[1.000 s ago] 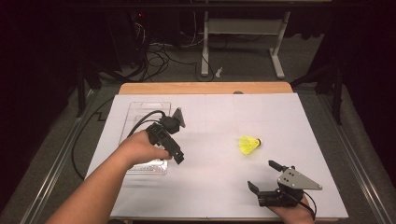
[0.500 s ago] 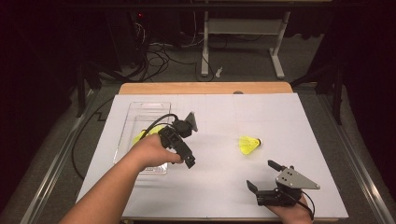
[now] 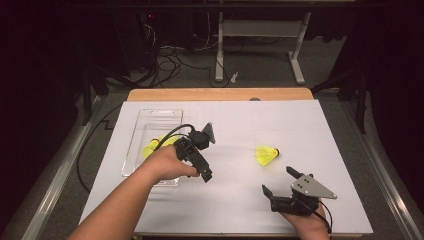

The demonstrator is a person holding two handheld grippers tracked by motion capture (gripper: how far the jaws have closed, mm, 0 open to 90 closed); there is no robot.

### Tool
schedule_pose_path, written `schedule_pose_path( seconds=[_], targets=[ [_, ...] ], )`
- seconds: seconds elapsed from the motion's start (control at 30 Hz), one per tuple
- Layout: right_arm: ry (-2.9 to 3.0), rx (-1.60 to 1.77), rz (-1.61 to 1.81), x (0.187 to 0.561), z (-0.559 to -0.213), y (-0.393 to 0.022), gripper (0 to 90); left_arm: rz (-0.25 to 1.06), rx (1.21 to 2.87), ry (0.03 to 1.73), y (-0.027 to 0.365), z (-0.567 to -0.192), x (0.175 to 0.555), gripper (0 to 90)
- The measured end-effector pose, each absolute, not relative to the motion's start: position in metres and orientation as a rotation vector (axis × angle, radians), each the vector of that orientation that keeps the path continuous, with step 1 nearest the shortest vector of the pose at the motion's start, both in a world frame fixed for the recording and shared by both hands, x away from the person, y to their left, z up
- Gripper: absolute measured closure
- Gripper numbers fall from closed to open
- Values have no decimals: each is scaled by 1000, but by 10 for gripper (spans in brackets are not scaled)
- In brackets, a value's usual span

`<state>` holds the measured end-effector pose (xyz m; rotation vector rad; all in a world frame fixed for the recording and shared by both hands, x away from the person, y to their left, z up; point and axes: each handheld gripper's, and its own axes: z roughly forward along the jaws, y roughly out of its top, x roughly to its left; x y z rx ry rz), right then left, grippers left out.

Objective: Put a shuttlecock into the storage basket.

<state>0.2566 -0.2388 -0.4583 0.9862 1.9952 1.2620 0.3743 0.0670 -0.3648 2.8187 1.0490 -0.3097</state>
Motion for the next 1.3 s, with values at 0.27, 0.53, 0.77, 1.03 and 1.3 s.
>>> schedule_pose_path(
  seconds=[0.27, 0.53, 0.77, 1.03, 1.3],
  targets=[
    [1927, 1068, 1219, 280, -445, -242, 212, -317, 2818, 1034, 69, -364, 375, 7],
    [1906, 1102, 1201, 312, -446, -231, 442, -325, 2802, 1052, 74, -364, 375, 8],
    [1895, 1162, 1158, 332, -451, -225, 538, -333, 2805, 1050, 74, -366, 374, 8],
    [1902, 1179, 1119, 340, -457, -224, 553, -334, 2807, 1051, 74, -366, 375, 8],
    [1930, 1184, 1058, 341, -464, -218, 594, -339, 2801, 1054, 74, -368, 374, 8]
  ],
)
